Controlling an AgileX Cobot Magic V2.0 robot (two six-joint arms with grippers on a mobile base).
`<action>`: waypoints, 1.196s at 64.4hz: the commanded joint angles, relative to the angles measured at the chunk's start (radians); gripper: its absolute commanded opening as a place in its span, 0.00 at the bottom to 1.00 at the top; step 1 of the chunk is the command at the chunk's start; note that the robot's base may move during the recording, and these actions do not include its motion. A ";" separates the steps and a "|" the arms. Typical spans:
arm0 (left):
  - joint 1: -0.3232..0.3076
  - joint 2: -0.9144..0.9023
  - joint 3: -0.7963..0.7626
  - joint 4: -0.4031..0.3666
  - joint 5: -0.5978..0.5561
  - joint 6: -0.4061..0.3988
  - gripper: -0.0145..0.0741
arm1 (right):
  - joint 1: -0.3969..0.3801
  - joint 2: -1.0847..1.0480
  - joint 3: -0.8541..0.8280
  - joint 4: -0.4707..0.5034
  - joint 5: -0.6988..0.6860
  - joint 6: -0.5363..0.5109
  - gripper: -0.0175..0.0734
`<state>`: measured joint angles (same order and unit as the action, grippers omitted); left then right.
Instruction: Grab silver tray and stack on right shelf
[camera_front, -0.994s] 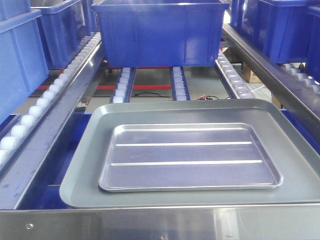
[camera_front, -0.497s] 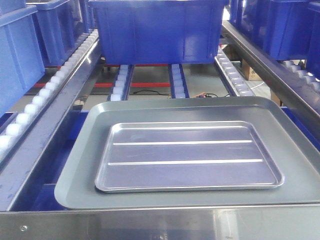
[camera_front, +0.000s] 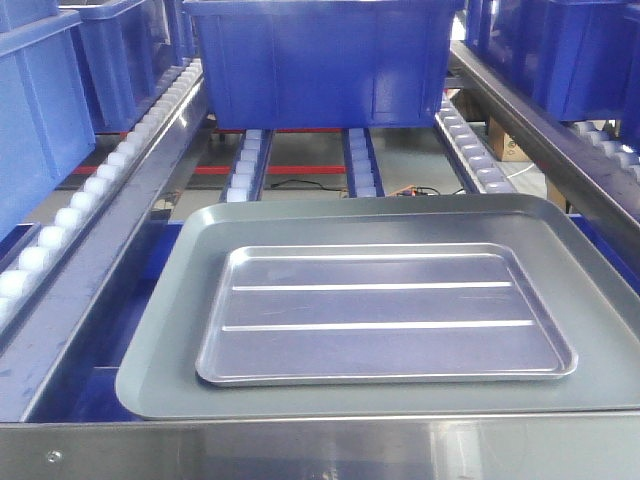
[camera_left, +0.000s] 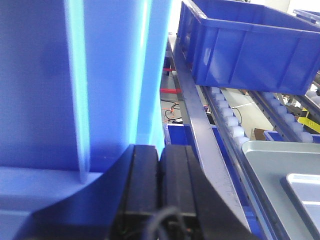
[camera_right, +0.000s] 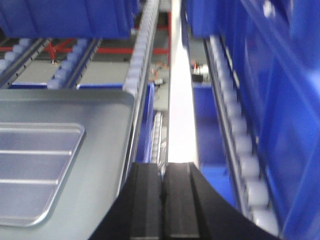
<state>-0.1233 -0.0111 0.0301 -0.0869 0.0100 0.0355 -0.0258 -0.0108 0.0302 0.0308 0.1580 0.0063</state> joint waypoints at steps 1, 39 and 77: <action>-0.001 -0.013 0.026 -0.006 -0.088 -0.002 0.05 | -0.006 -0.018 0.000 0.023 -0.139 -0.070 0.25; -0.001 -0.013 0.026 -0.006 -0.088 -0.002 0.05 | -0.012 -0.018 0.000 0.023 -0.207 0.044 0.25; -0.001 -0.013 0.026 -0.006 -0.088 -0.002 0.05 | -0.012 -0.018 0.000 0.023 -0.207 0.044 0.25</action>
<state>-0.1233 -0.0111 0.0301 -0.0869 0.0100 0.0355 -0.0331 -0.0108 0.0302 0.0508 0.0415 0.0525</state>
